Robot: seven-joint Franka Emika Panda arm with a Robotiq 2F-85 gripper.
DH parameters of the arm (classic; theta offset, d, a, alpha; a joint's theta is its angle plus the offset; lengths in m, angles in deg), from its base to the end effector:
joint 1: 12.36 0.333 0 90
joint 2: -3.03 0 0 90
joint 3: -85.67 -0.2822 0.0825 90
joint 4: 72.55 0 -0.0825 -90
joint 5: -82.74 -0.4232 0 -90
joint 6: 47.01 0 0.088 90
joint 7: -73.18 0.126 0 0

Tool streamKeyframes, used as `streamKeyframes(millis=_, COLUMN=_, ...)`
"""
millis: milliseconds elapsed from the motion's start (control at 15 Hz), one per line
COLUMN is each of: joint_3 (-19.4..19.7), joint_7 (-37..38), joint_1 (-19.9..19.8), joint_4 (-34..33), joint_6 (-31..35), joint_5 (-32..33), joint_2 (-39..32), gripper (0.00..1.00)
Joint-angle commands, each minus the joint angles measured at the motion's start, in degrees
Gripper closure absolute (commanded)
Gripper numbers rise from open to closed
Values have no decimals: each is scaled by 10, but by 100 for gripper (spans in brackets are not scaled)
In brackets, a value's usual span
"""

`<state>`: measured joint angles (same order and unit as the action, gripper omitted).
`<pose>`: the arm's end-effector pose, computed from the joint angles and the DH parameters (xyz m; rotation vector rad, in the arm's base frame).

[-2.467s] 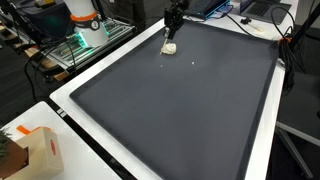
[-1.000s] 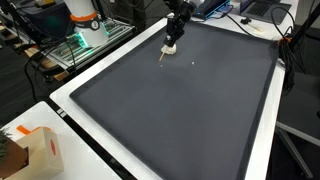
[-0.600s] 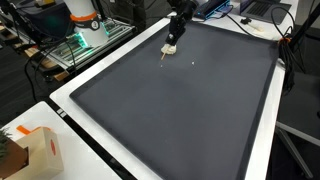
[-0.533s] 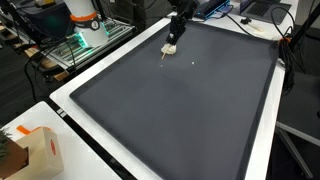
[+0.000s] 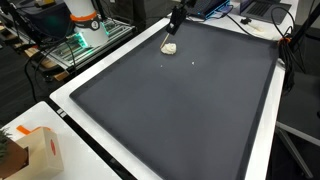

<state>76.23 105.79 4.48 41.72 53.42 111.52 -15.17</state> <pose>0.5164 0.1992 0.2065 2.4991 0.1625 -0.3504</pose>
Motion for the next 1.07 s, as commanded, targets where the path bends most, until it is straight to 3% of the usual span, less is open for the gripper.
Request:
streamKeyframes(millis=0, joint_3=-2, joint_7=-92, joint_1=-15, joint_4=-14, joint_6=-29, joint_5=-79, joint_2=17, gripper=97)
streamKeyframes(millis=600, joint_3=0, joint_7=-304, joint_1=-70, joint_4=-14, joint_6=-10, joint_5=-247, joint_2=46, gripper=97)
streamKeyframes(millis=1000, joint_3=2, joint_7=-383, joint_1=-96, joint_4=-3, joint_6=8, joint_5=-336, joint_2=54, gripper=97)
